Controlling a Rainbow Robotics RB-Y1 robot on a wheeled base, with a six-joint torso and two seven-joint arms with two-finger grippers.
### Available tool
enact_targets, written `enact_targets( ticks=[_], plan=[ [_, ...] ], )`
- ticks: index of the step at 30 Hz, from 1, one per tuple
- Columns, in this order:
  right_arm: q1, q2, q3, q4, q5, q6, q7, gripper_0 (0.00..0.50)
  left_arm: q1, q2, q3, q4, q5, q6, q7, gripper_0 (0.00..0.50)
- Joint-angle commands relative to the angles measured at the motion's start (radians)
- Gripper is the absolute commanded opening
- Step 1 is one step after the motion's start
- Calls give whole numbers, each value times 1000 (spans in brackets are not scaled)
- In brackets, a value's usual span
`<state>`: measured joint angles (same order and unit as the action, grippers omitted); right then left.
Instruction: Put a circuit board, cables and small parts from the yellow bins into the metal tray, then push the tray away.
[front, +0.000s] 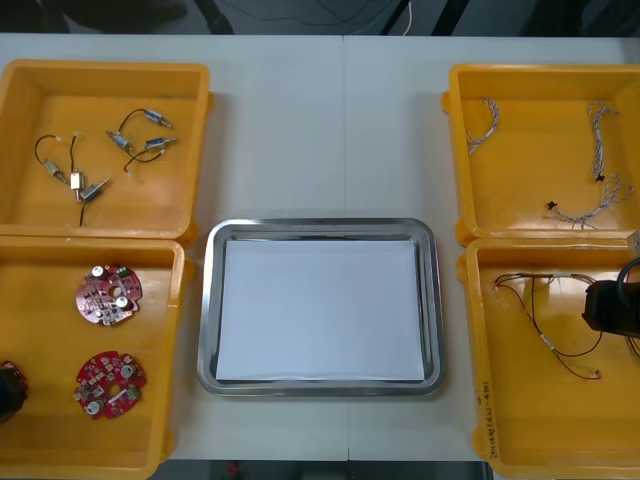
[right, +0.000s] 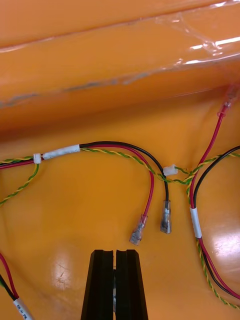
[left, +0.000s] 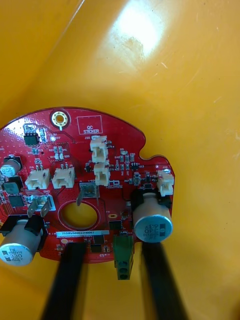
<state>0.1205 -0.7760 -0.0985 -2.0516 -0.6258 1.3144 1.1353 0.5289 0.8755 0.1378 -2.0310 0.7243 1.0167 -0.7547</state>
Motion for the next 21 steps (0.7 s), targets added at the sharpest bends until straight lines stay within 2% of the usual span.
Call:
enact_targets(
  ticks=[1, 21],
  plan=[
    [10, -51, -29, -4, -6, -6, -29, 0, -15, 14, -14, 0, -8, -10, 43, 0],
    [68, -52, -29, -4, -40, -18, -12, 0, -27, 23, -7, -9, 0, 11, 26, 0]
  ],
)
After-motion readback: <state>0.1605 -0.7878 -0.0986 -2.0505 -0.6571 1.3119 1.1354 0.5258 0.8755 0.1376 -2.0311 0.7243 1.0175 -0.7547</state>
